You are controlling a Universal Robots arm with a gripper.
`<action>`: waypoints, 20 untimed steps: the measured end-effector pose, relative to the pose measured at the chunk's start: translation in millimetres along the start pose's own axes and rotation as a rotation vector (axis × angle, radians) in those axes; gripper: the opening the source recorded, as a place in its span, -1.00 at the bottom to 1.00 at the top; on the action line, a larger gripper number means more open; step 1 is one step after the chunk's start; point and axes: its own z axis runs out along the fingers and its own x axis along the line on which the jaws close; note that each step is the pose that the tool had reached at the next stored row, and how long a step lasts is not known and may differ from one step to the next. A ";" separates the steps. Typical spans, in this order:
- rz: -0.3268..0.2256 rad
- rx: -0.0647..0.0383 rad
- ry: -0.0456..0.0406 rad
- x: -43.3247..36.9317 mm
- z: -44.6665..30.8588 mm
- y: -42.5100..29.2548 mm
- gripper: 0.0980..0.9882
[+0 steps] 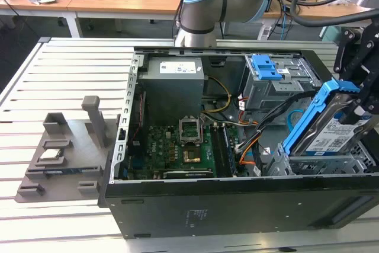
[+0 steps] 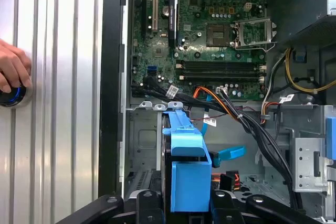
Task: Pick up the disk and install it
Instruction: 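Insert the disk into the insertion slot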
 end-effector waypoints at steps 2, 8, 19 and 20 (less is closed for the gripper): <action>0.000 0.000 0.0000 -0.1 2.1 -0.1 -0.41; 0.000 0.000 0.0000 -0.7 23.1 -1.3 -0.41; 0.000 0.000 0.0002 -0.7 23.3 -1.2 -0.23; 0.000 0.000 0.0002 -0.7 23.3 -1.2 -0.27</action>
